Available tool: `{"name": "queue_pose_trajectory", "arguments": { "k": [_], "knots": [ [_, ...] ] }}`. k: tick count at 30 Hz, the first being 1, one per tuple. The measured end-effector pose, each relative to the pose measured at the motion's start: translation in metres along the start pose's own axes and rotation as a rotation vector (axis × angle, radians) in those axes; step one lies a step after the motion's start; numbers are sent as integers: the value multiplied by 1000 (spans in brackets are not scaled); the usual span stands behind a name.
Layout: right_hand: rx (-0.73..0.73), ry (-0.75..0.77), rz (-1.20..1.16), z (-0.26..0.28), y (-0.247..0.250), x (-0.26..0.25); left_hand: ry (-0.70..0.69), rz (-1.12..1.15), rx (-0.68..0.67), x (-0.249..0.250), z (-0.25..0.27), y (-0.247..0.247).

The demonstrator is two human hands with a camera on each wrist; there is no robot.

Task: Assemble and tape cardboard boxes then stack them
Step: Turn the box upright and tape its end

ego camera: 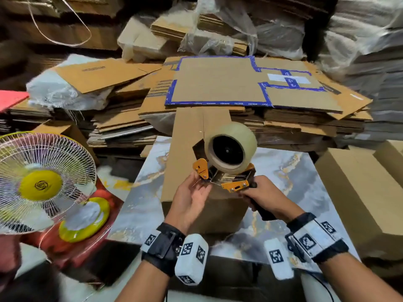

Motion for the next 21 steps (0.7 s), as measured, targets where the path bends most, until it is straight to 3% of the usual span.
{"name": "queue_pose_trajectory", "arguments": {
  "k": [13,21],
  "knots": [
    [-73,-66,20,-8,-30,-21,-48,55,-26,23,33,30],
    [-127,-75,6,-5,-35,-27,-97,90,37,19,33,44]
  ]
}}
Point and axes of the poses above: each hand's wrist, its own z-axis away from the middle knuckle, its own y-axis out of the back of the hand, x = y × z, the point moved 1 cm from there along -z, towards the middle knuckle, and after that the axes turned 15 degrees about -z, right-handed, at the moved point
